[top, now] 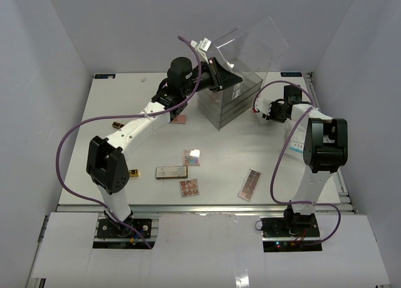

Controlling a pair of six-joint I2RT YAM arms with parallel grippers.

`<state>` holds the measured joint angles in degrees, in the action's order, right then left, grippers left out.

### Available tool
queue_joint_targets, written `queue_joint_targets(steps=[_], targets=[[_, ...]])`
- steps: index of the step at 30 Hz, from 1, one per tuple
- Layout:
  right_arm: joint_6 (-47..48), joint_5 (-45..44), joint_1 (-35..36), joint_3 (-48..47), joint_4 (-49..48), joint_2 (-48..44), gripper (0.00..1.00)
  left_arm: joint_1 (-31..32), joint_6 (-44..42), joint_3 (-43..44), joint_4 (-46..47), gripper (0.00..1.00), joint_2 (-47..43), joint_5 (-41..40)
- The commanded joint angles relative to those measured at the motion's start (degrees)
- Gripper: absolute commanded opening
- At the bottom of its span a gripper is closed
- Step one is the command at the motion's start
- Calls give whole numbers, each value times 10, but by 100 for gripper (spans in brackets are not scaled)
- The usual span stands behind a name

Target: Organize the makeup

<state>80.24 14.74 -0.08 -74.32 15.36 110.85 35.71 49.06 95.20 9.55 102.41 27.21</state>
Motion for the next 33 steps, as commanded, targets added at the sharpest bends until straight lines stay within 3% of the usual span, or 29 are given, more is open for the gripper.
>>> queue_joint_targets(steps=[1,2,4,13,19,26,33], targets=[[6,1,0,18,-7,-16,25,-18,-15,15,65,7,-57,-25],[4,7,0,26,-8,-29,18,-19,-13,15,66,6,-57,-23],[4,29,0,53,-11,-67,13,-20,-10,15,68,6,-58,-23],[16,138,23,146,10,-258,9,-27,4,16,78,6,-63,-24],[-18,182,68,148,-6,-336,10,-33,21,16,88,6,-64,-25],[-99,114,162,106,-102,-321,8,-41,44,20,97,6,-64,-23],[-134,15,196,94,-227,-282,8,-53,57,41,91,6,-59,-16]])
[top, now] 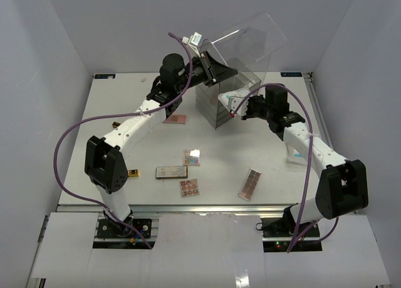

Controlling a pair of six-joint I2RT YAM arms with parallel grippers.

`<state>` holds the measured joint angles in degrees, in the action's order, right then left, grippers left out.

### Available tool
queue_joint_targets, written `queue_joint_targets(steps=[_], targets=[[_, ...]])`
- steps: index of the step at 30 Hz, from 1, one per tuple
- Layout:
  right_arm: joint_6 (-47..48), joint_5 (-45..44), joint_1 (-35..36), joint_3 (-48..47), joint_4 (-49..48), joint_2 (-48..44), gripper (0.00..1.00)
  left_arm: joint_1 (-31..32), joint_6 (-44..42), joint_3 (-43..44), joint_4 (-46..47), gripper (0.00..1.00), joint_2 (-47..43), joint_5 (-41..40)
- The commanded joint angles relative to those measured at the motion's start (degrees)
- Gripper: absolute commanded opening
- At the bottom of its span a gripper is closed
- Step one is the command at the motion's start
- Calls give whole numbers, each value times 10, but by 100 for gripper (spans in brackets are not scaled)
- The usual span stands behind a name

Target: Organize the makeup

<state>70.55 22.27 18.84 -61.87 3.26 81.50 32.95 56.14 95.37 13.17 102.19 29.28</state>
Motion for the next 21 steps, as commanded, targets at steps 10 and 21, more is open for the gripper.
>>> queue_joint_targets(steps=[10,21], targets=[[-64,-128,12,-30,-229,41,8,-31,-5,38,61,6,-54,-27],[-47,-203,45,-9,-389,104,10,-31,3,45,63,6,-47,-10]])
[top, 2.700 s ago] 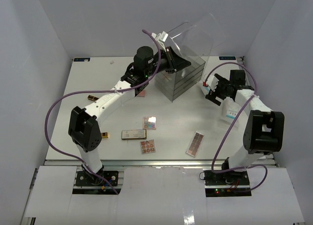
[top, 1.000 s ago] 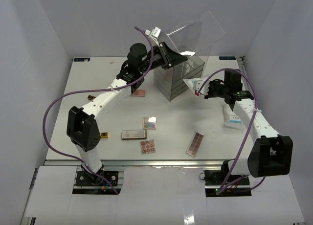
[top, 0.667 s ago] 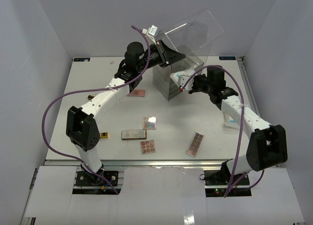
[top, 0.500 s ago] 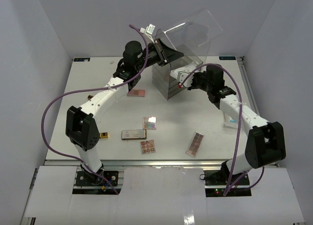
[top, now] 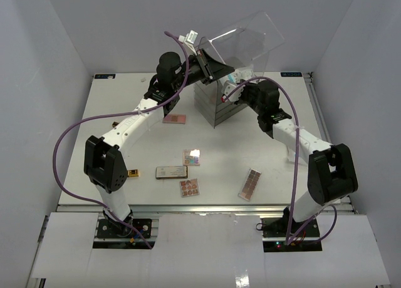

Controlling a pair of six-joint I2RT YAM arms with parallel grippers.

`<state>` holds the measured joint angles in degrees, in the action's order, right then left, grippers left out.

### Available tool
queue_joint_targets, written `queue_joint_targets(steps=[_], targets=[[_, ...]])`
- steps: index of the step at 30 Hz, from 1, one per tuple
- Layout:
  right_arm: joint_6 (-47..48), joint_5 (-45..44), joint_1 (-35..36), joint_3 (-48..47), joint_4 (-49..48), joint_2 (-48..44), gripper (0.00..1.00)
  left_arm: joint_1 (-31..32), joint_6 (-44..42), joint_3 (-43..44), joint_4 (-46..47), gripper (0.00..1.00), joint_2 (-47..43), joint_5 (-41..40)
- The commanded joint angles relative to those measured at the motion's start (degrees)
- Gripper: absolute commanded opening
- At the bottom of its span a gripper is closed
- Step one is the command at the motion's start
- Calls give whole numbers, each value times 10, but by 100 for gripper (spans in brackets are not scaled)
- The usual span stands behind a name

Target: Organize the makeup

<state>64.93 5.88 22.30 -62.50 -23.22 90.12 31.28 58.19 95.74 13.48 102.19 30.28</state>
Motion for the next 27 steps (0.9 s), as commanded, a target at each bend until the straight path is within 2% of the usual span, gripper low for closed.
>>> queue_joint_targets(steps=[1,9,12,14,19,27], targets=[[14,-42,11,0,-140,24,10,-14,-18,42,60,6,-47,-20],[23,-56,12,-21,-193,74,14,-14,-14,46,62,6,-48,-13],[21,-56,12,-35,-192,96,26,-14,-12,45,62,6,-47,-11],[19,-56,12,-44,-192,108,44,-14,-12,45,62,6,-46,-9],[4,-48,13,-49,-174,112,74,-14,-14,45,57,6,-48,-8],[-8,19,12,8,-94,19,82,-15,-12,44,62,6,-43,-5]])
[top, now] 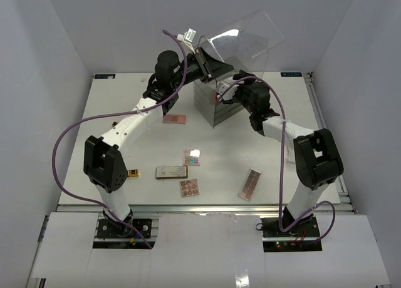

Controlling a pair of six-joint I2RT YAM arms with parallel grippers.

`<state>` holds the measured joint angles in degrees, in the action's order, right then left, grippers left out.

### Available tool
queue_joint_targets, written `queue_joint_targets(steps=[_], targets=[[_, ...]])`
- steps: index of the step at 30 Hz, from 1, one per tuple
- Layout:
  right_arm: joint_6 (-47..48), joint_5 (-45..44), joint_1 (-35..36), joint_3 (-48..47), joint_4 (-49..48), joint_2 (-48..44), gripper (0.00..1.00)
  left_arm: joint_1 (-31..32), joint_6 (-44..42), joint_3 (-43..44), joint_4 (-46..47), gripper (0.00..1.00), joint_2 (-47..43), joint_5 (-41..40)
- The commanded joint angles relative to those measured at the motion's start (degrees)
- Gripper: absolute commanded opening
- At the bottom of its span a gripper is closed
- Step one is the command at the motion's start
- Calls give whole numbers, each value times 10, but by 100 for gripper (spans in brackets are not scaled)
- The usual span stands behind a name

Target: Organize the makeup

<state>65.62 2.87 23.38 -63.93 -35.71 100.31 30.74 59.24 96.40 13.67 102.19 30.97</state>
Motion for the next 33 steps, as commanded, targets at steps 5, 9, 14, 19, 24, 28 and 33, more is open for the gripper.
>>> queue_joint_targets(steps=[5,9,14,19,24,28,33], targets=[[-10,122,-1,27,199,-143,83,-9,-18,35,65,6,-39,-10],[-2,150,-2,49,291,-195,81,-9,-13,32,70,6,-38,-9],[45,250,-14,31,553,-248,79,-9,-13,22,71,6,-48,-8],[-63,255,-60,85,655,-317,79,-11,-15,16,69,6,-55,-3],[-209,200,-201,145,667,-384,87,-17,-16,11,66,6,-54,9],[-245,76,-250,162,689,-399,98,-21,-4,5,78,6,-47,17],[-282,-56,-282,172,653,-366,98,-22,4,-1,91,6,-46,19]])
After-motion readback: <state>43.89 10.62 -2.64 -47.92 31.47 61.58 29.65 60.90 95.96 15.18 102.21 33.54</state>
